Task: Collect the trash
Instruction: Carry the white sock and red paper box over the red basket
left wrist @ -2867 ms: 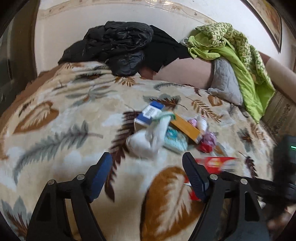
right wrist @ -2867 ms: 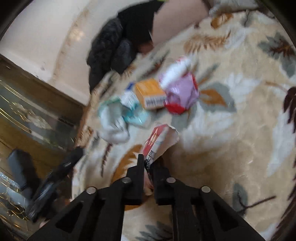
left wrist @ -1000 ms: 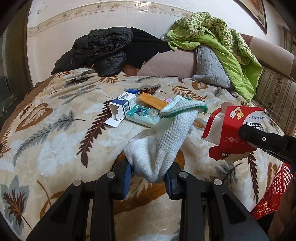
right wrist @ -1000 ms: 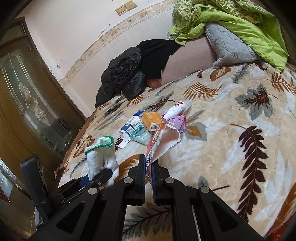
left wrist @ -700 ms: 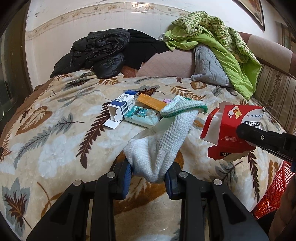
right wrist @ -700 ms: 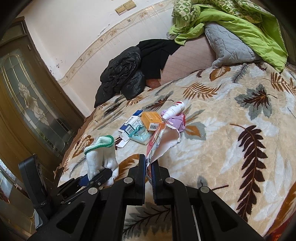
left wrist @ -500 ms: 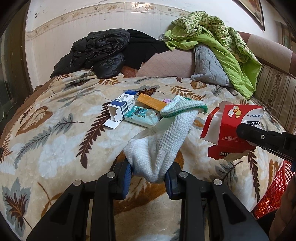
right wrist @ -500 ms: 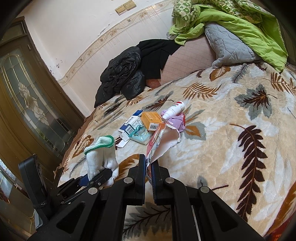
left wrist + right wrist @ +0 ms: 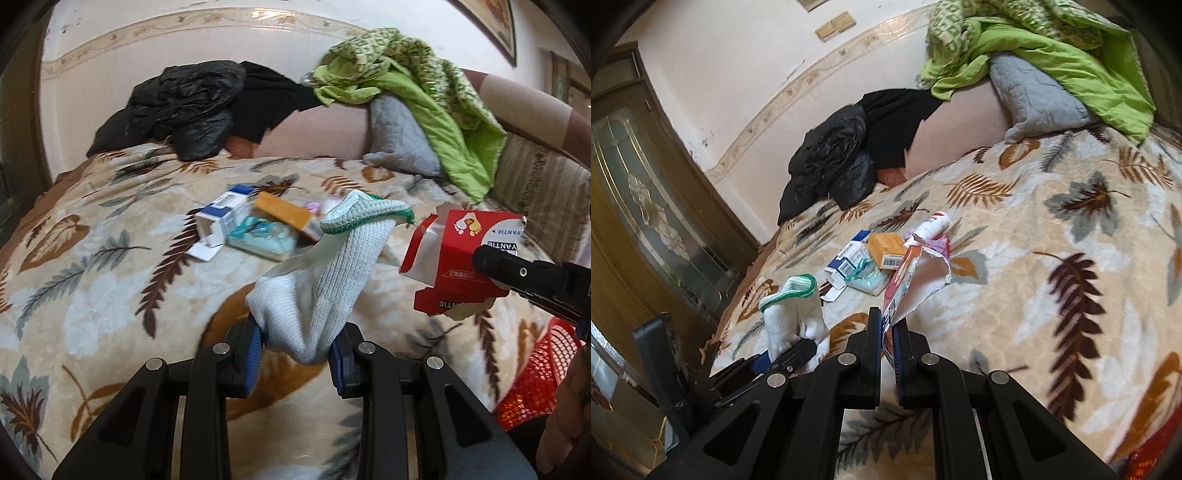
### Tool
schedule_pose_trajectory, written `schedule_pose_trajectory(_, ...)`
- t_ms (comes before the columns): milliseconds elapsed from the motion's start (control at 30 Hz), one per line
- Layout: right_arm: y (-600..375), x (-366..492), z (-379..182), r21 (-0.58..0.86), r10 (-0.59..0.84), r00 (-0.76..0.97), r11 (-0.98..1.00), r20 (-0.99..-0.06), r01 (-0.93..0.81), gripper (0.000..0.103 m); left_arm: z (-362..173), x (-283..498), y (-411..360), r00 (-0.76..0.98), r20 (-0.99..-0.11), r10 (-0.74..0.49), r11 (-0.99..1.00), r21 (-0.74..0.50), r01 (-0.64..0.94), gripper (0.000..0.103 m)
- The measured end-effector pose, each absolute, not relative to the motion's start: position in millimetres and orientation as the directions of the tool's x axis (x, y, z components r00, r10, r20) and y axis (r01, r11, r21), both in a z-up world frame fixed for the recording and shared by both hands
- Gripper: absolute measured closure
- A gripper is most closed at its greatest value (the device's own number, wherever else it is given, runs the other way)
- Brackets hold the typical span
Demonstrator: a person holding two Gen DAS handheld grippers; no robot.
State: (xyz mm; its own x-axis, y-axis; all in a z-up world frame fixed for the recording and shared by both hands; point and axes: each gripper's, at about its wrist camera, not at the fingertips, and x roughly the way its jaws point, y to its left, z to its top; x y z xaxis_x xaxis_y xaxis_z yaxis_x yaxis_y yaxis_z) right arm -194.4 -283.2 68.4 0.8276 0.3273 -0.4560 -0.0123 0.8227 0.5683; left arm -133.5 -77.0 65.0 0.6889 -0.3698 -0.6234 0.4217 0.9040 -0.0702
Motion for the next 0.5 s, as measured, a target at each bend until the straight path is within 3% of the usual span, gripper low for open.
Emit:
schedule_pose_trajectory(300, -342.5, -287.0, 81.0, 0.592, 0.261, 0.859, 0.804, -0.441, 0.06, 0.097, 80.7, -173.4, -128.2, 0.592, -0.617, -0.519, 0.8, -0.107, 0.591, 0.074)
schedule_pose_trajectory(500, -390.4, -361.9, 99.6, 0.548, 0.12, 0.887, 0.82, -0.446, 0.164, 0.097, 95.6, -221.2, -188.3, 0.454, -0.618, -0.642, 0.655, -0.134, 0.743, 0.073)
